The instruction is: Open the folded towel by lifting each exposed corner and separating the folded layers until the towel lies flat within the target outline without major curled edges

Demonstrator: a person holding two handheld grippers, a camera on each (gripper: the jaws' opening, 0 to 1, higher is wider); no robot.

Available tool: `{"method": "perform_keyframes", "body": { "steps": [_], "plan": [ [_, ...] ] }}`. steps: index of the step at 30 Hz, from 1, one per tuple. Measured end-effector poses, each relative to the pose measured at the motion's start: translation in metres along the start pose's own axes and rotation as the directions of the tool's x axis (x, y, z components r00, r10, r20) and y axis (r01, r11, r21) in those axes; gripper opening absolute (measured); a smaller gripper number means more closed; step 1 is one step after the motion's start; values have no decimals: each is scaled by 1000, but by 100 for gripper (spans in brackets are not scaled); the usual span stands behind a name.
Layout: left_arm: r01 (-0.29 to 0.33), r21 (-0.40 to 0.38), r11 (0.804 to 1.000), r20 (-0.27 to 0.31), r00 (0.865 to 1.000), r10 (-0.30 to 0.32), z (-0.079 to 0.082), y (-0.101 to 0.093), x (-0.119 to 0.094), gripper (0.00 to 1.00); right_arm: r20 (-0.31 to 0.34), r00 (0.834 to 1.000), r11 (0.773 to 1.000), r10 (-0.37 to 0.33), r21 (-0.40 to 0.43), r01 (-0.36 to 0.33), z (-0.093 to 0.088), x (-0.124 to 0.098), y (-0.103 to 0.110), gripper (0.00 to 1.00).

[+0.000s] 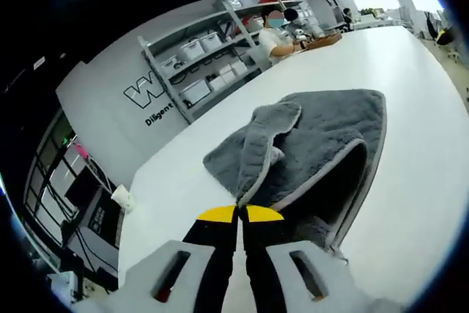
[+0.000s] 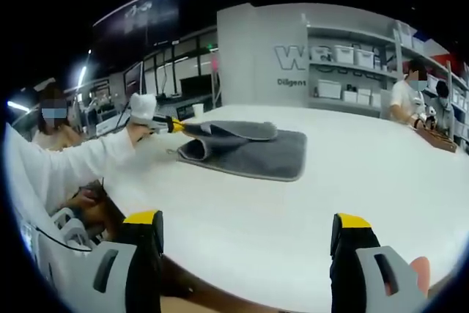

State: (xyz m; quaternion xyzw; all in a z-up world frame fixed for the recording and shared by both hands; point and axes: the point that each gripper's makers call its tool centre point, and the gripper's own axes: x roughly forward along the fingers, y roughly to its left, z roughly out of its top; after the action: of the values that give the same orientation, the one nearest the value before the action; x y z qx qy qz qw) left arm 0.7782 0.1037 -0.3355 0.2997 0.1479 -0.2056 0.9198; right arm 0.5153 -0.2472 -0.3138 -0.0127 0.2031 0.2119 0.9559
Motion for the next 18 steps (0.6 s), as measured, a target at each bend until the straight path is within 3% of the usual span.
{"method": "perform_keyframes", "body": {
  "steps": [18],
  "plan": [
    [-69,-33,997,-32,997,68,-29,29,-24,3,-14,1000,1000,17,-10,-17,-2,4,6,95]
  ]
}}
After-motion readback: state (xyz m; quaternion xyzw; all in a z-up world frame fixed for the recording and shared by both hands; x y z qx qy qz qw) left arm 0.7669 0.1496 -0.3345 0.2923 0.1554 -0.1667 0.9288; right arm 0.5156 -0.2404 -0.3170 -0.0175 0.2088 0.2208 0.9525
